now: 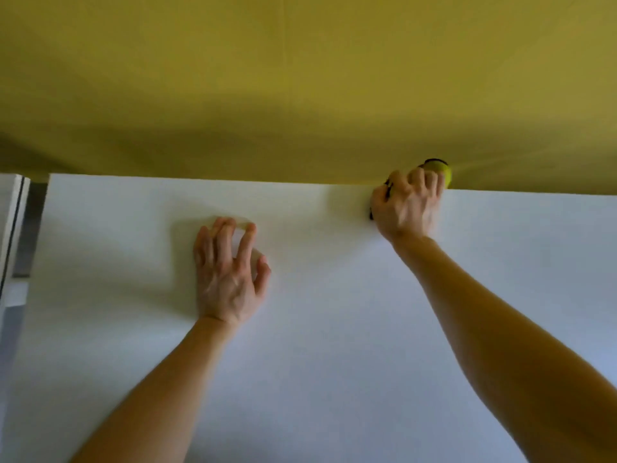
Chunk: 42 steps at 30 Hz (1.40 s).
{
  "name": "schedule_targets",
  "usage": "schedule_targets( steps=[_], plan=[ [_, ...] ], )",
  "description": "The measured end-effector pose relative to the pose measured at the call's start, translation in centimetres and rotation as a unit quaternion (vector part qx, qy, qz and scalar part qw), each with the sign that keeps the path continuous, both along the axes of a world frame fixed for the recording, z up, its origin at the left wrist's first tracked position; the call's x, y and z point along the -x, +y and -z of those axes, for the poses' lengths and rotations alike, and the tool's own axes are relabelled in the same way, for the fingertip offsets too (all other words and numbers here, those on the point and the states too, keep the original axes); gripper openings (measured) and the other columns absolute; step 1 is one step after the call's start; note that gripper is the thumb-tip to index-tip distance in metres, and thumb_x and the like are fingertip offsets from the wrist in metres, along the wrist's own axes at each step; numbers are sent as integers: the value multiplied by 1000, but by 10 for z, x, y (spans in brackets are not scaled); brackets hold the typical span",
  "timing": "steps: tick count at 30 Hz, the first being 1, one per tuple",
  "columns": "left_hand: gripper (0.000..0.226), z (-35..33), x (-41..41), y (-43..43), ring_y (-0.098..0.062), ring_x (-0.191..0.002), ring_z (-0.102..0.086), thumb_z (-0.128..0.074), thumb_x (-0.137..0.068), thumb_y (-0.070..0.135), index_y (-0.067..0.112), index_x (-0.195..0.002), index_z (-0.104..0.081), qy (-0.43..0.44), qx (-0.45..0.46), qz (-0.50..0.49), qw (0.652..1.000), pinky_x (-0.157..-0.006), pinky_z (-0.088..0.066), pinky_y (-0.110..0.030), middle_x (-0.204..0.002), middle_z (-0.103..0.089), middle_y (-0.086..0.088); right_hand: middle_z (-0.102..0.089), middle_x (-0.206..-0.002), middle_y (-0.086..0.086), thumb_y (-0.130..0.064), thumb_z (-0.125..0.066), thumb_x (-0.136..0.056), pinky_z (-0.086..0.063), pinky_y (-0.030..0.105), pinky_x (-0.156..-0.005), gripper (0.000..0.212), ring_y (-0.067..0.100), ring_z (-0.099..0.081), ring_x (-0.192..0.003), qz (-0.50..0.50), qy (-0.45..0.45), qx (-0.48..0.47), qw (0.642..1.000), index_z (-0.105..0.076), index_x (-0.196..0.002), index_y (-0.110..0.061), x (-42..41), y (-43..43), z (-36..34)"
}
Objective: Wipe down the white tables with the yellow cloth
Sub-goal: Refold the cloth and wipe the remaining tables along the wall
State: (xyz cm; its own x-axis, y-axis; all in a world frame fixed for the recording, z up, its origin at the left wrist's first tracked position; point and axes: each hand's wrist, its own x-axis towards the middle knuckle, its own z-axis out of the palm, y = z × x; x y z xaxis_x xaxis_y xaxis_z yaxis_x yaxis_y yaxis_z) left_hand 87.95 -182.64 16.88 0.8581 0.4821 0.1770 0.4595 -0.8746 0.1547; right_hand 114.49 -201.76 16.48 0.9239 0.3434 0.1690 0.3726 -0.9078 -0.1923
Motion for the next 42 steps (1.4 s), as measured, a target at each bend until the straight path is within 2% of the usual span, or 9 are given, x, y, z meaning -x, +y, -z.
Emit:
schedule_targets(
  steps=[5, 9, 16, 19, 25, 28, 34, 37, 42],
  plan=[
    [43, 2, -5, -9, -45, -146, -52, -56, -104, 23, 12, -144, -67, -5, -50, 31, 998, -124, -34, -64, -150, -58, -22, -65, -86, 20, -37, -48, -94, -47, 50, -84, 37, 41, -61, -82, -181, 66, -77, 978, -73, -89, -10, 64, 128, -12],
    [41, -2, -6, -29, -42, -147, -52, -48, -108, 21, 10, -143, -65, 23, -65, 4, 998, -121, -39, -59, -150, -58, -20, -66, -93, 18, -33, -54, -98, -46, 45, -80, 29, 41, -63, -86, -262, 53, -70, 961, -73, -103, -12, 26, 56, -4],
    [38, -13, -81, -156, -39, -143, -54, -52, -107, 28, 14, -138, -68, 18, -6, 13, 1000, -122, -37, -57, -149, -59, -17, -64, -103, 21, -35, -51, -104, -45, 52, -96, 34, 45, -59, -100, -124, 23, 10, 992, -71, -108, -9, -105, -206, -7],
    [41, -16, -117, -188, -41, -144, -53, -51, -110, 33, 13, -142, -67, 5, -10, 48, 999, -122, -37, -60, -150, -59, -19, -61, -87, 23, -26, -50, -98, -47, 52, -92, 27, 43, -58, -88, -44, 2, 12, 999, -66, -88, -7, -89, -178, 4],
    [56, 4, -128, -239, -38, -164, -30, -51, -110, 41, 16, -160, -52, 19, 23, -18, 999, -131, -26, -60, -173, -38, -19, -65, -87, 19, -33, -50, -101, -45, 46, -75, 31, 41, -61, -78, -224, 87, -50, 969, -68, -92, -10, -45, -82, -4],
    [57, 8, -129, -237, -38, -165, -29, -55, -107, 38, 13, -159, -54, -2, 31, -12, 999, -131, -25, -62, -174, -36, -18, -64, -89, 15, -39, -54, -100, -48, 46, -75, 31, 41, -61, -81, -246, 83, -54, 964, -70, -98, -14, -75, -131, -2],
    [57, 10, -136, -226, -36, -165, -28, -59, -105, 35, 14, -158, -56, -10, 36, -12, 999, -131, -25, -62, -174, -35, -18, -63, -95, 20, -42, -53, -101, -47, 51, -86, 36, 45, -59, -93, -97, 58, 10, 994, -70, -97, -11, -168, -274, -5],
    [56, 11, -140, -219, -36, -165, -27, -57, -105, 35, 14, -157, -56, -10, 35, -10, 999, -131, -25, -62, -174, -35, -18, -63, -92, 25, -37, -50, -96, -46, 52, -86, 36, 46, -60, -91, -24, 44, 28, 998, -70, -89, -8, -156, -247, 0],
    [54, 13, -153, -198, -38, -164, -29, -57, -105, 33, 12, -155, -57, -18, 15, -5, 1000, -131, -25, -61, -172, -39, -19, -66, -111, 21, -44, -42, -105, -40, 46, -90, 41, 41, -61, -106, -191, 130, 32, 972, -69, -114, -15, -95, -88, -11]
  ],
)
